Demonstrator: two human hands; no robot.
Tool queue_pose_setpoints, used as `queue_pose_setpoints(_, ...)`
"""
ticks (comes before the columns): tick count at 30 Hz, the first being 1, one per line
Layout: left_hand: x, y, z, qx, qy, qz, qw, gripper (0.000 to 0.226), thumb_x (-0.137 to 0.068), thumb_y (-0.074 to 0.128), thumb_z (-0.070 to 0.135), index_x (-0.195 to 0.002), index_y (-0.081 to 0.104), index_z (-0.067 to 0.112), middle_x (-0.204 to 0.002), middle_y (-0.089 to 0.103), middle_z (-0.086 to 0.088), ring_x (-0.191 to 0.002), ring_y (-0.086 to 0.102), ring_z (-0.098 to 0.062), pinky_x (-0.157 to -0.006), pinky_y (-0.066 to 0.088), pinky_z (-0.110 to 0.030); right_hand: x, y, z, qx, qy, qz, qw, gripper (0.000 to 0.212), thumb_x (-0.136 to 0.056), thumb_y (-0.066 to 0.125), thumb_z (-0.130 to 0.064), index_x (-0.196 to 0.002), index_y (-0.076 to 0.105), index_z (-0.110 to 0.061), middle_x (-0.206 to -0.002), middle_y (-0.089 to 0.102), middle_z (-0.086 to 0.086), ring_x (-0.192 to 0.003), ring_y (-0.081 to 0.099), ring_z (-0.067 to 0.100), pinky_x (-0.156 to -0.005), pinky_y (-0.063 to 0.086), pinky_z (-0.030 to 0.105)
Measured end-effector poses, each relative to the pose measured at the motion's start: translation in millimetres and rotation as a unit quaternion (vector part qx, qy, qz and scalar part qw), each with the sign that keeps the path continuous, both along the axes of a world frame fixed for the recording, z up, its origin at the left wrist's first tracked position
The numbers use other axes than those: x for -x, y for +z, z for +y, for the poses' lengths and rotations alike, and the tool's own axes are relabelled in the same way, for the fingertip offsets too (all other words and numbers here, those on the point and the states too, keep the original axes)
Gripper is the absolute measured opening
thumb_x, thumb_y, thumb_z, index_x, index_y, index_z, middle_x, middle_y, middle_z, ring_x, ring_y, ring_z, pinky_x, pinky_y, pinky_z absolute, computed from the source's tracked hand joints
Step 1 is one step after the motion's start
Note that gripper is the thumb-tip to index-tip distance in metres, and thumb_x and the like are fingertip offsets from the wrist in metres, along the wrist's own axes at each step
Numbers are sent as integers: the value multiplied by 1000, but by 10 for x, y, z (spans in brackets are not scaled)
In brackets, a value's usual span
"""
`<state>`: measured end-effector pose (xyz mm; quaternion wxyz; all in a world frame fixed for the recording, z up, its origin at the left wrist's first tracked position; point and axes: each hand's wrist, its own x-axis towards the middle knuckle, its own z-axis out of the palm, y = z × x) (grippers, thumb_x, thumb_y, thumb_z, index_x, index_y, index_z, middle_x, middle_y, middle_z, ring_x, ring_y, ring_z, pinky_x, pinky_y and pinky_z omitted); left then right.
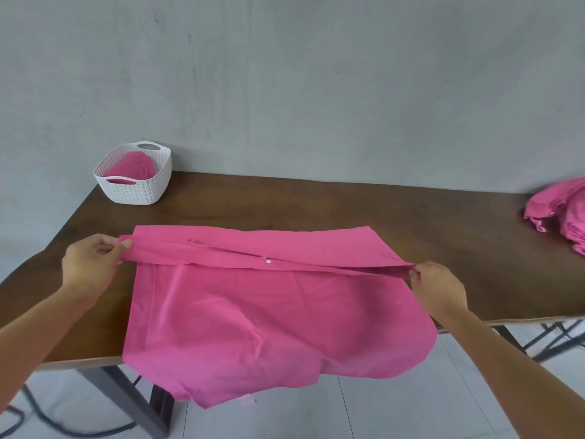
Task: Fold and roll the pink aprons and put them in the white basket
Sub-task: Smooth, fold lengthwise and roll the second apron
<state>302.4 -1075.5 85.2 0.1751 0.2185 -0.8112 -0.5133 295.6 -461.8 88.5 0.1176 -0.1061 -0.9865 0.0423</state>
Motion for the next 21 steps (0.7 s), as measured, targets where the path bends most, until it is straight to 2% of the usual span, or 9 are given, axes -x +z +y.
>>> queue_pose_setpoints(2,-96,-12,2,11,-21,-4,1000,13,-92,73,21,-92,69,9,-93,72,-9,-85,68,-27,-84,53,-39,-88,-39,14,24,2,-7,1000,21,-93,50,-12,-88,71,-13,-84,61,2,-73,54,26,-62,43,33)
queue_pose_setpoints(5,-231,-25,6,27,-66,-10,997,8,-93,72,16,-90,68,9,-91,71,-7,-82,66,-22,-74,50,-30,-197,-39,21,43,7,-3,999,35,-87,51,-5,-107,74,-22,-100,71,3,-79,60,27,-67,48,33)
queue_pose_setpoints(8,-363,-40,-14,25,-76,-13,997,6,-93,72,14,-90,68,11,-92,72,-7,-85,68,-22,-73,51,-29,-263,-39,19,51,31,2,998,35,-88,49,-3,-108,71,-20,-104,68,2,-77,58,23,-67,49,33)
queue_pose_setpoints(10,-461,-55,-14,20,-70,-11,997,5,-93,72,14,-91,68,11,-93,72,-7,-87,68,-23,-76,52,-31,-293,-38,35,62,26,4,998,31,-92,45,-8,-110,69,-19,-105,66,0,-77,58,21,-67,49,34)
queue_pose_setpoints(13,-627,-71,8,4,-52,-2,999,6,-92,72,13,-93,68,8,-95,72,-8,-89,68,-23,-78,53,-32,-367,-44,116,70,25,-16,997,25,-97,43,-14,-106,66,-20,-92,62,-4,-67,59,15,-58,45,31)
queue_pose_setpoints(16,-806,-98,88,-14,-27,-3,1000,8,-92,73,14,-91,68,8,-95,74,-10,-89,70,-27,-88,55,-43,-497,-68,234,57,31,-36,997,20,-96,44,-12,-101,55,-27,-84,60,-9,-62,57,11,-53,38,27)
queue_pose_setpoints(18,-931,-135,180,-18,-11,-11,1000,9,-92,74,15,-89,69,8,-94,74,-8,-89,70,-27,-91,54,-46,-583,-126,351,44,48,-31,997,14,-99,45,-17,-92,55,-25,-82,58,-9,-65,56,11,-55,42,29)
queue_pose_setpoints(21,-1128,-197,363,-45,12,-16,999,8,-92,73,11,-88,68,5,-93,73,-9,-91,70,-30,-95,54,-47,-705,-300,618,2,92,-28,995,19,-102,51,-28,-88,60,-19,-83,53,-8,-74,54,15,-64,49,35)
